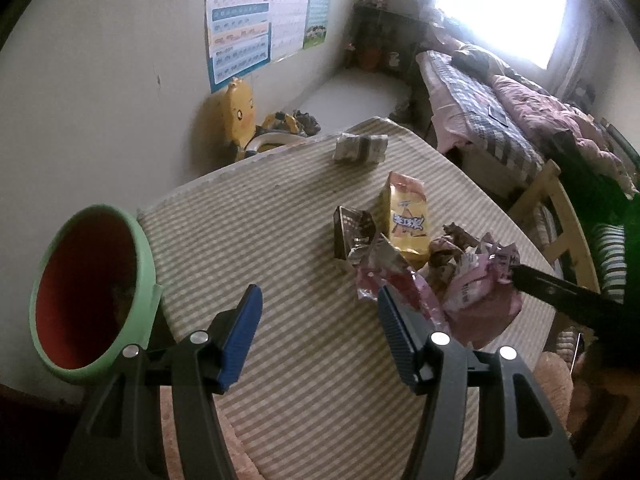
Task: Collect trash
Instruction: 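Move both grippers back over the pile of wrappers on the table, then grasp the pink foil wrapper with the left gripper while the right grasps pink packaging, then lift both pink wrappers and carry them toward the green bin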
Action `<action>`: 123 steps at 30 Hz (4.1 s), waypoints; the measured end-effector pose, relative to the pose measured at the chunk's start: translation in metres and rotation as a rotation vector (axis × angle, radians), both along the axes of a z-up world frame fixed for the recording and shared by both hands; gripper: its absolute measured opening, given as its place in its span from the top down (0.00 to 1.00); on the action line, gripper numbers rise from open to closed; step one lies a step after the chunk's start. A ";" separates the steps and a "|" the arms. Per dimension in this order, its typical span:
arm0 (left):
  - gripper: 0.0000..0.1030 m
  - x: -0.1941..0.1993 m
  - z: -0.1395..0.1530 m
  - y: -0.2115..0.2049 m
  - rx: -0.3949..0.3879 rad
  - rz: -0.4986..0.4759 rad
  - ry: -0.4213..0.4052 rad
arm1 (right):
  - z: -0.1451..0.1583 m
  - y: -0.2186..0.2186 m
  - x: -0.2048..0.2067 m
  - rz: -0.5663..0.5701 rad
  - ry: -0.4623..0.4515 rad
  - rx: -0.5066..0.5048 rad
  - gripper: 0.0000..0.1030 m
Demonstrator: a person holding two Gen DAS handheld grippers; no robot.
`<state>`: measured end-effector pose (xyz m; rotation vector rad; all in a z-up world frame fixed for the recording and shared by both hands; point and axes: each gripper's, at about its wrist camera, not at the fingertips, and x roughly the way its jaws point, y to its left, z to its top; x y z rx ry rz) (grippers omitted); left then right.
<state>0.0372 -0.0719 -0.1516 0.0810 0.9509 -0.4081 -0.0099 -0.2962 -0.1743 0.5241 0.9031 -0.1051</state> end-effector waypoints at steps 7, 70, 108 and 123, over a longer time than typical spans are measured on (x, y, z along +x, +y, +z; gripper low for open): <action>0.45 0.000 -0.006 -0.002 0.001 -0.003 0.022 | -0.016 -0.007 -0.009 0.016 0.051 -0.011 0.10; 1.00 -0.018 0.104 0.034 0.004 0.097 -0.331 | 0.120 0.068 0.017 0.228 -0.276 -0.126 0.63; 1.00 -0.044 0.143 0.095 -0.037 0.234 -0.436 | 0.163 0.116 0.019 0.312 -0.397 -0.142 0.61; 1.00 -0.035 0.139 0.113 0.043 0.351 -0.443 | 0.154 0.123 0.031 0.336 -0.380 -0.138 0.61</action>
